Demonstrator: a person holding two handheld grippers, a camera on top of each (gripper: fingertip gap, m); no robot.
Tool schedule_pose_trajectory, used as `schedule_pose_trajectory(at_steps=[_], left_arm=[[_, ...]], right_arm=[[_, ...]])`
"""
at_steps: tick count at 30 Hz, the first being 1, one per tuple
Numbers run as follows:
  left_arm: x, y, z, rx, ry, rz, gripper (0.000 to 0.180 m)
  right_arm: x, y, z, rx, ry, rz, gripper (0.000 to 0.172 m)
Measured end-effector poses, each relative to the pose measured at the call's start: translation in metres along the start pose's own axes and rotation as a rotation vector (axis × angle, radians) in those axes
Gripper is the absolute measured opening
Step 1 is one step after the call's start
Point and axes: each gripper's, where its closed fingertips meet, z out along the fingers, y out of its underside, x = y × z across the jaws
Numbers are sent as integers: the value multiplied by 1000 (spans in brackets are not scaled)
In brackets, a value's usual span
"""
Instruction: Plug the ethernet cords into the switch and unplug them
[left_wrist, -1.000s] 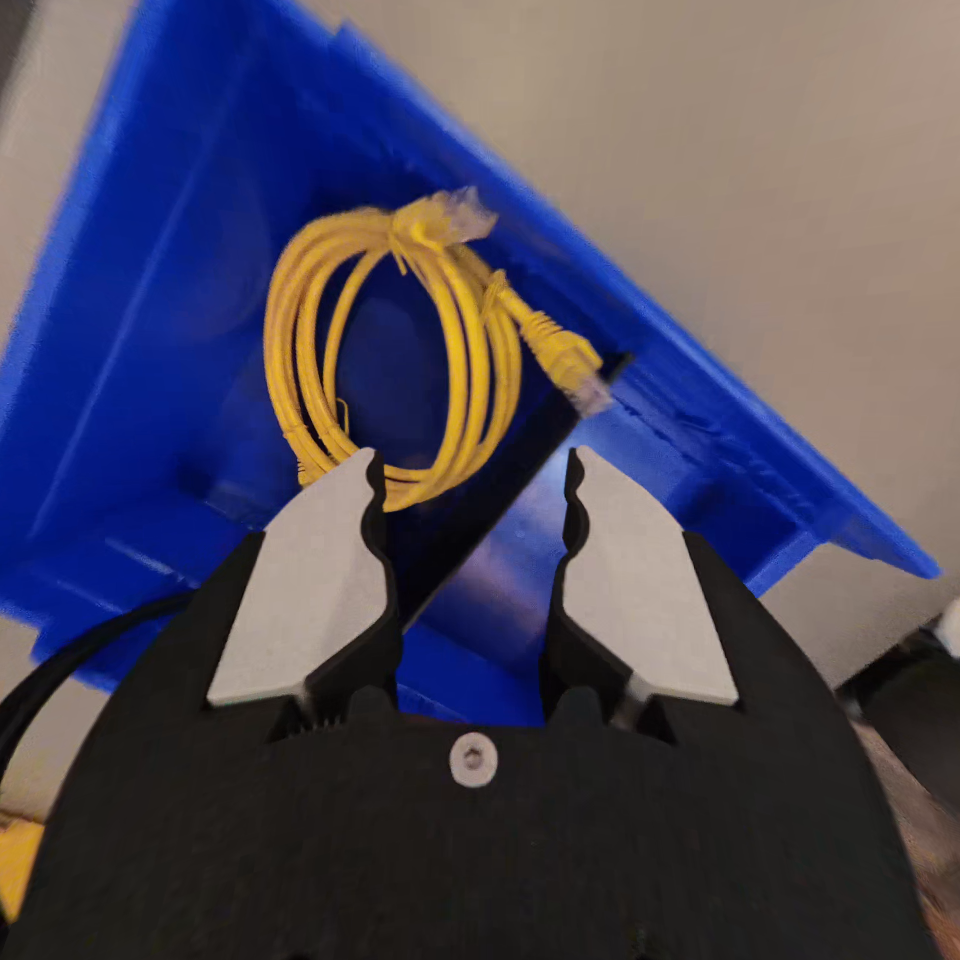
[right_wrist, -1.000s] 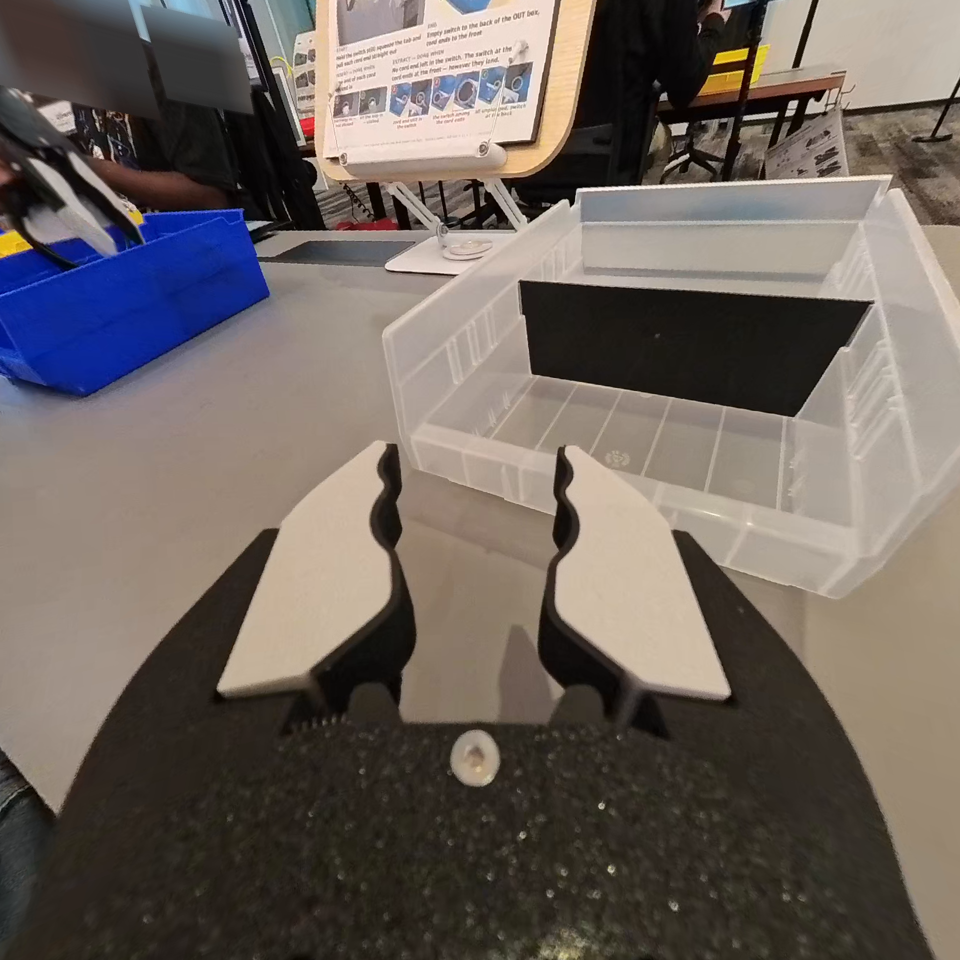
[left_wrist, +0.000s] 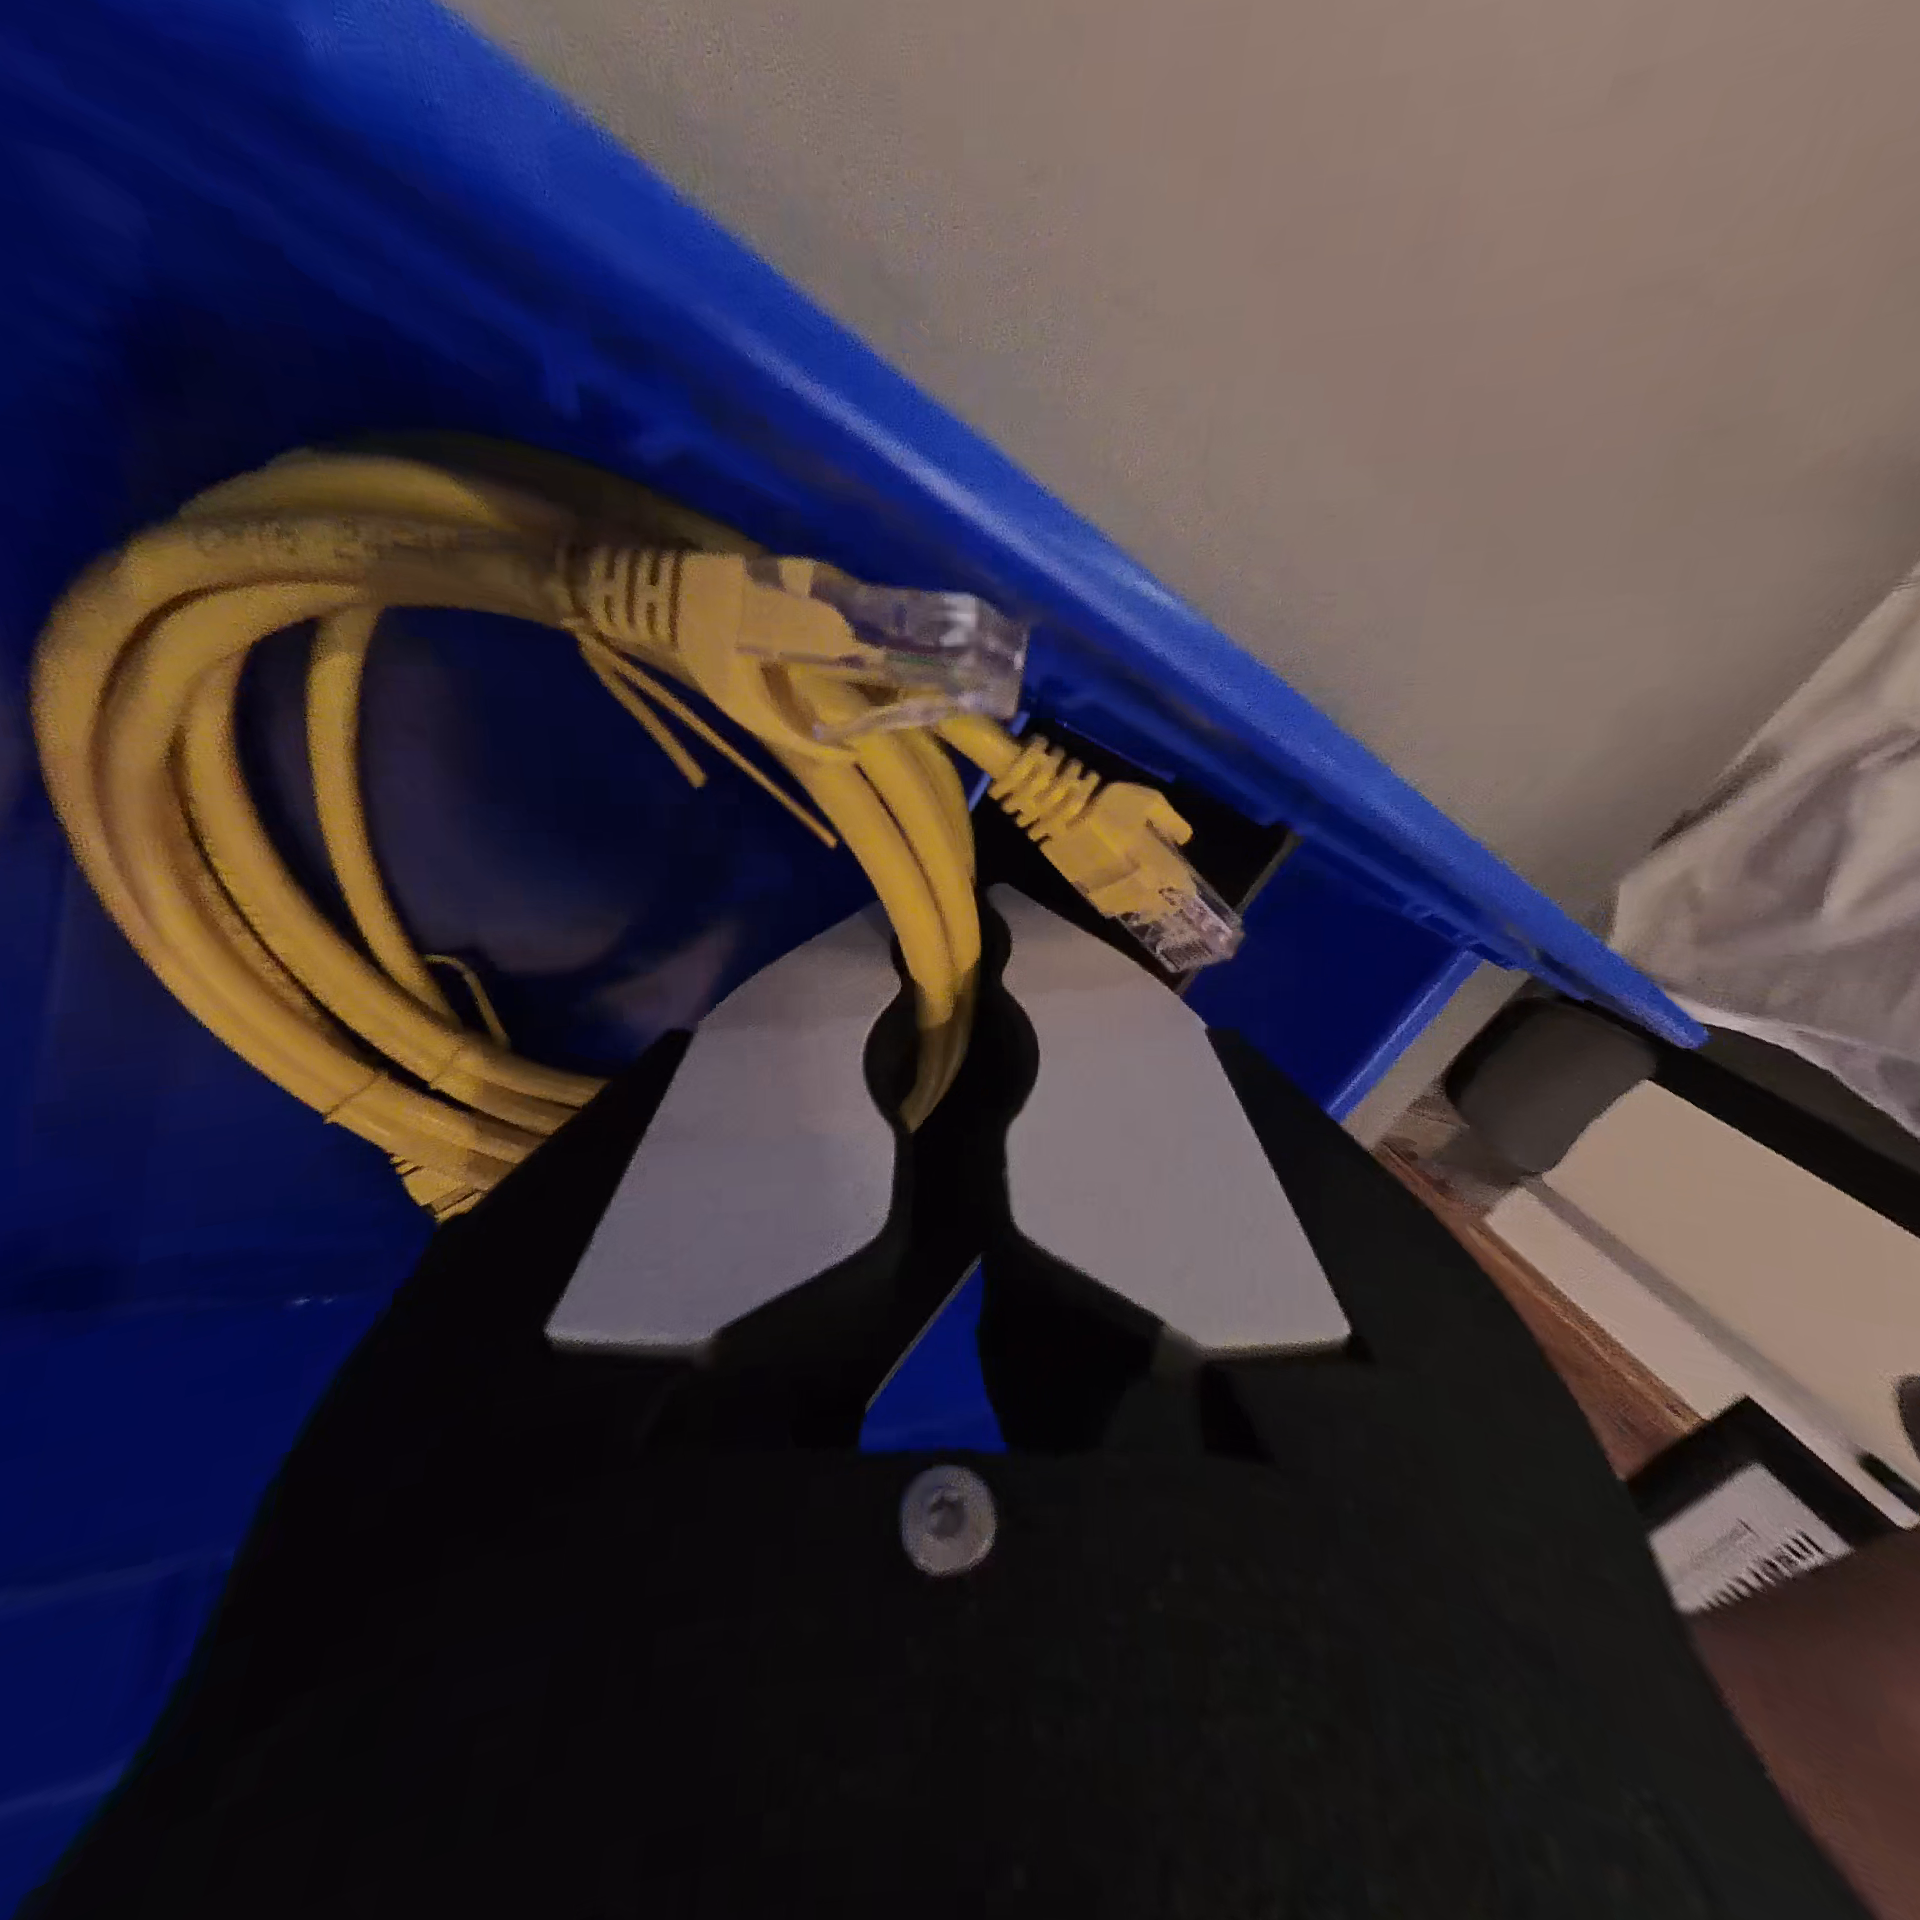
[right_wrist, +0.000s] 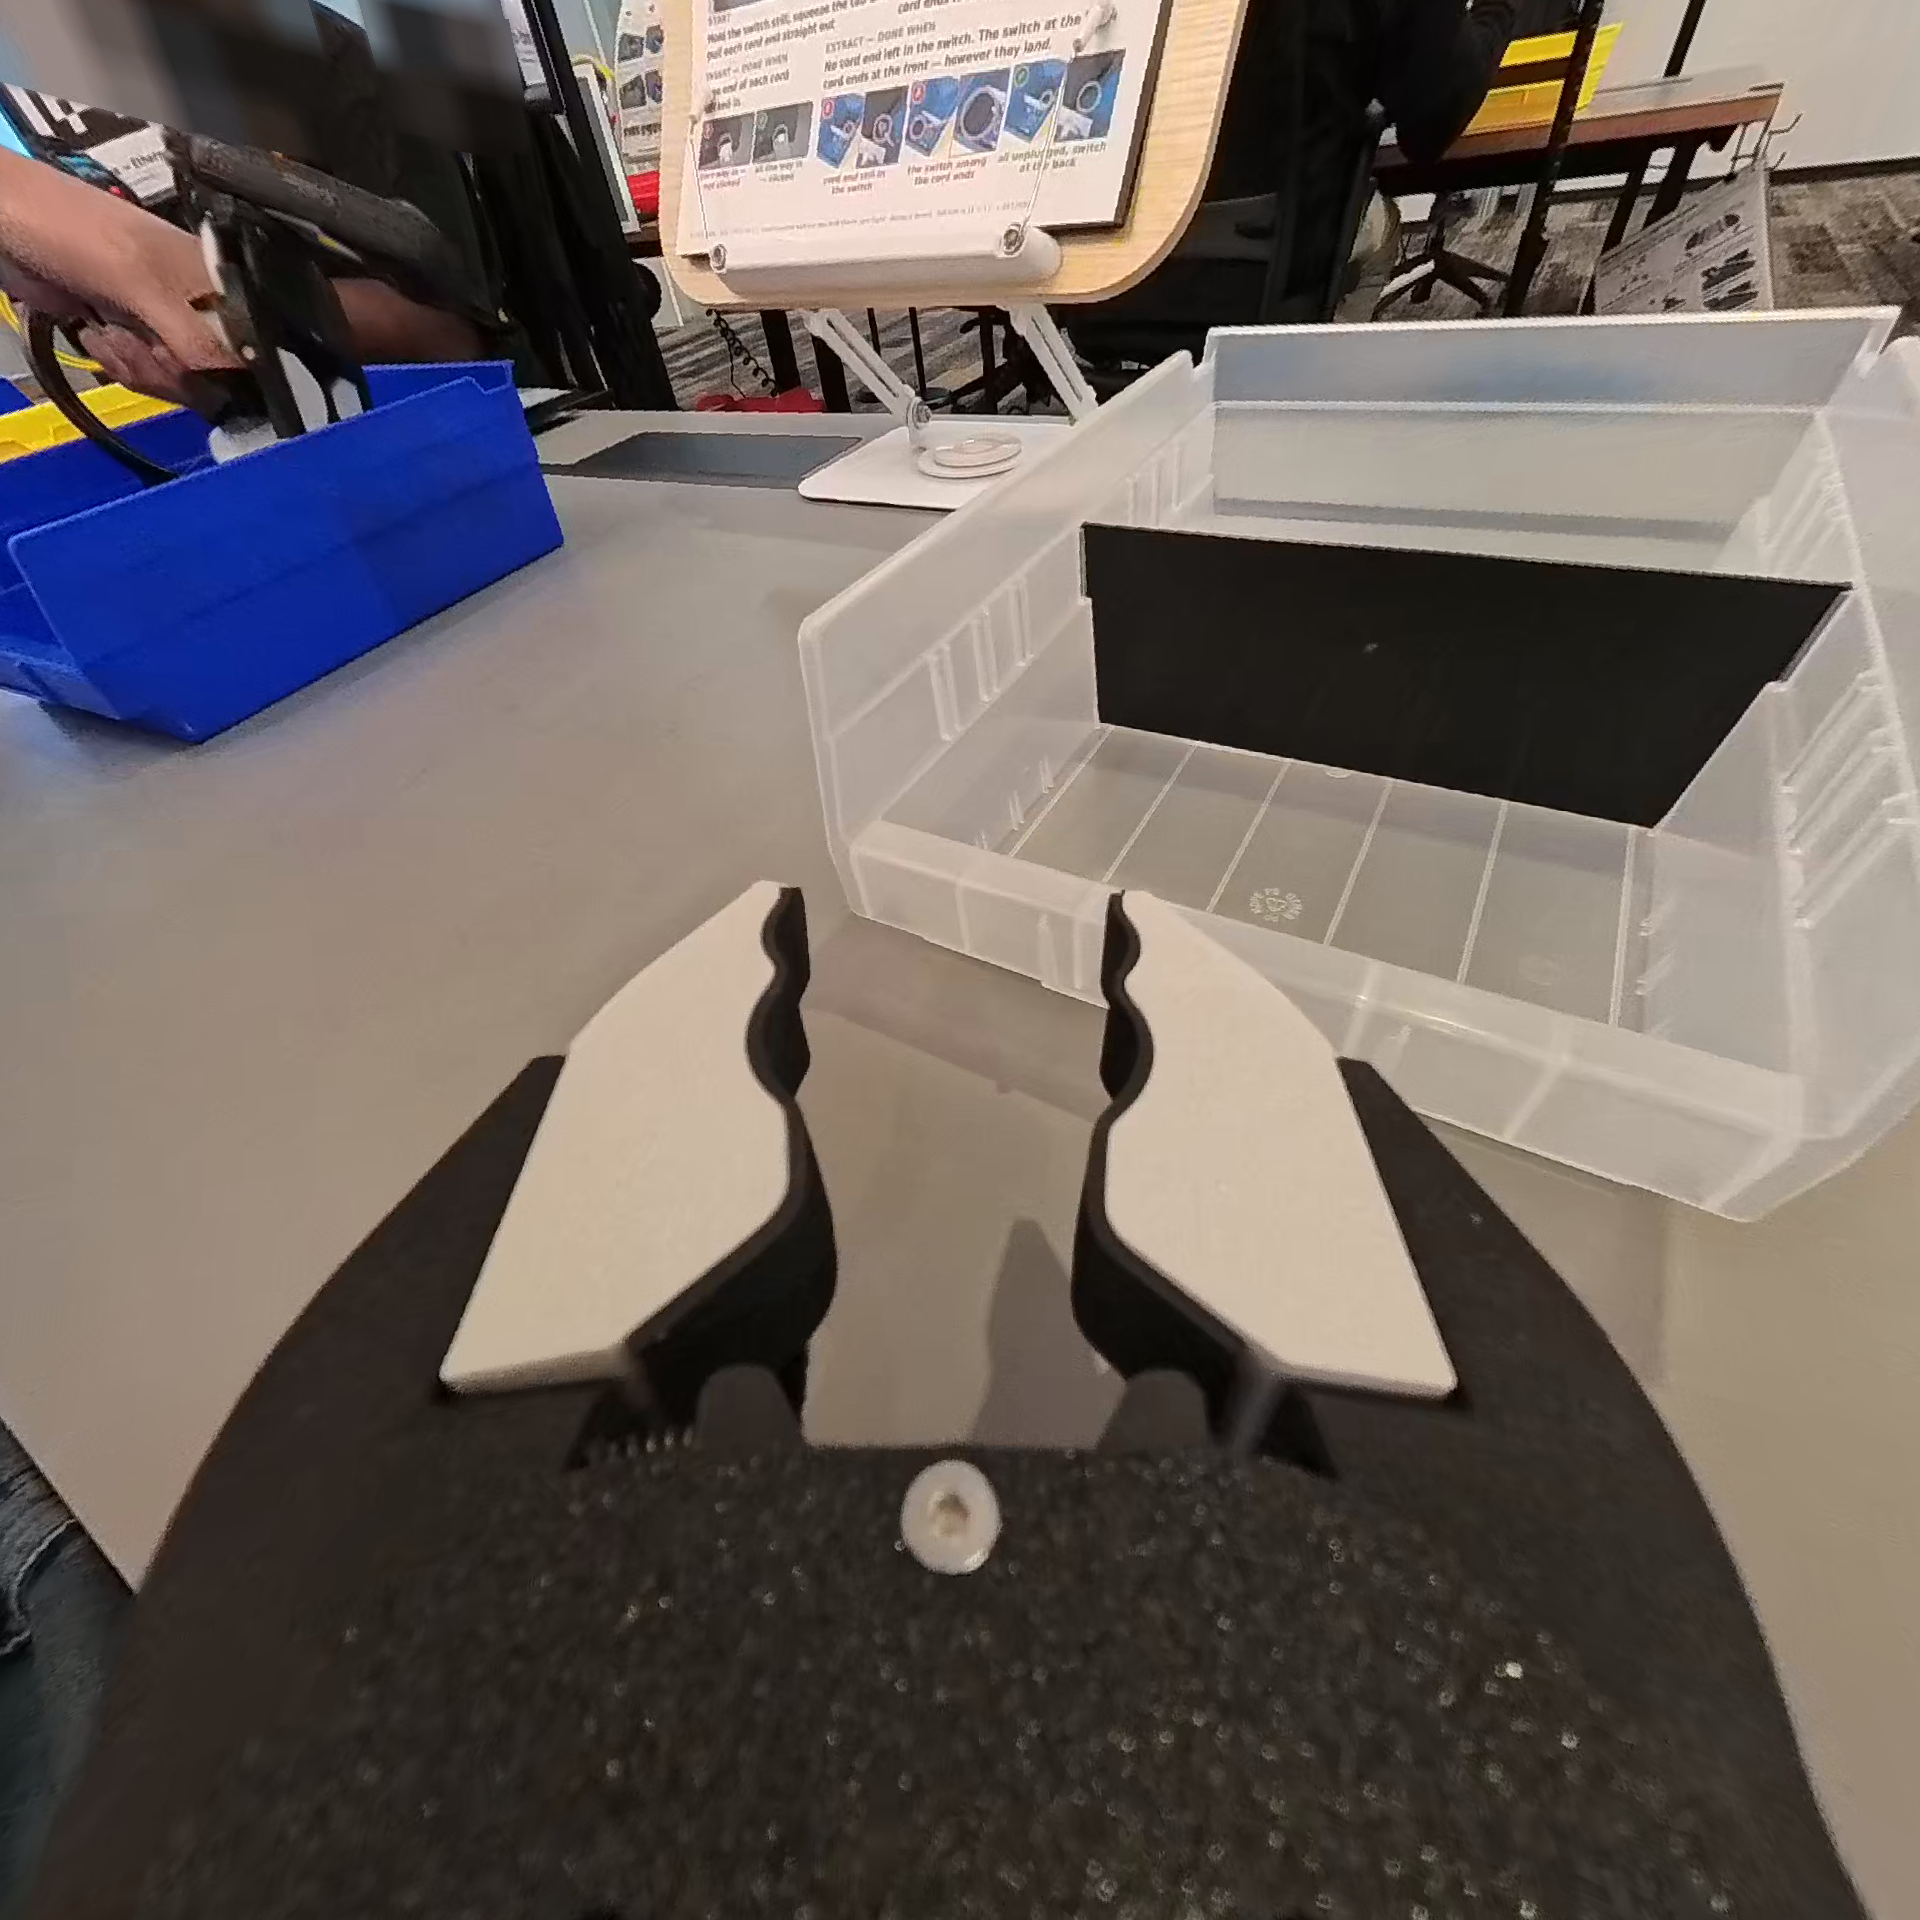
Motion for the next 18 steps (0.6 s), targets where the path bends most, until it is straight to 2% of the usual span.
schedule_pose_trajectory(at_steps=[2,4,9,14,18], left_arm=[[-1,-3,-7,72,-46,35,7],[1,-10,-27,220,-79,54,6],[22,-13,-120,704,-155,105,6],[82,-4,-221,1024,-251,227,6],[151,-10,-281,1218,-292,376,6]], right_arm=[[1,-1,0,6,-1,5,53],[0,-1,0,8,-9,15,53],[-7,-4,0,18,-33,20,52],[-20,-11,4,3,-35,-87,52],[-39,-29,10,32,-85,-150,54]])
